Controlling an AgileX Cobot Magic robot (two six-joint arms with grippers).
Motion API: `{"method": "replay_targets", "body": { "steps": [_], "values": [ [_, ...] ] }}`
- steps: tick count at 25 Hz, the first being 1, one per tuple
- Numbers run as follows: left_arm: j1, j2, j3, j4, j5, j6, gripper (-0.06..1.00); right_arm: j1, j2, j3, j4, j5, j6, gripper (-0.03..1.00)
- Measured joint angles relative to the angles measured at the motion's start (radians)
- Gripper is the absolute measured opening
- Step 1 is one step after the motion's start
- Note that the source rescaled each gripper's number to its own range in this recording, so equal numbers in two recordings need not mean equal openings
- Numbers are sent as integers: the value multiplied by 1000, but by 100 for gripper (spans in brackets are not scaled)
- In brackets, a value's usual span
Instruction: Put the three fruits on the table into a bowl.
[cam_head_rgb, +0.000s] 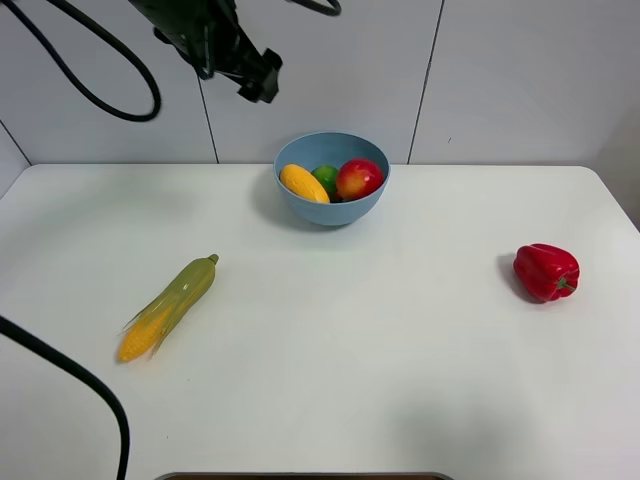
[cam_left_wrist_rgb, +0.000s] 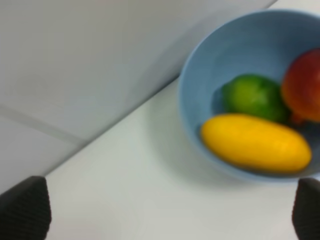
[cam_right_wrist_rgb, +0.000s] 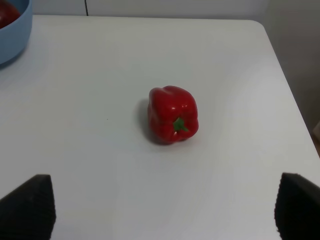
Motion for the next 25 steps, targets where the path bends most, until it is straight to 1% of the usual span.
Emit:
{"method": "replay_targets", "body": {
  "steps": [4, 8, 11, 15, 19, 23, 25],
  "values": [
    [36, -89, 0, 6, 152, -2, 97, 0, 0, 0, 0, 0, 0, 90],
    [65, -182, 0, 32, 304, -3, 97, 0, 0, 0, 0, 0, 0, 90],
    [82, -262, 0, 47, 380, -6, 97, 0, 0, 0, 0, 0, 0, 90],
    [111, -372, 0, 49, 405, -27, 97, 0, 0, 0, 0, 0, 0, 90],
    [145, -473, 4, 52, 407, -31, 97, 0, 0, 0, 0, 0, 0, 90],
    [171, -553, 42, 53, 409, -31, 97, 0, 0, 0, 0, 0, 0, 90],
    [200, -634, 94, 53, 409, -31, 97, 0, 0, 0, 0, 0, 0, 90]
  ]
}}
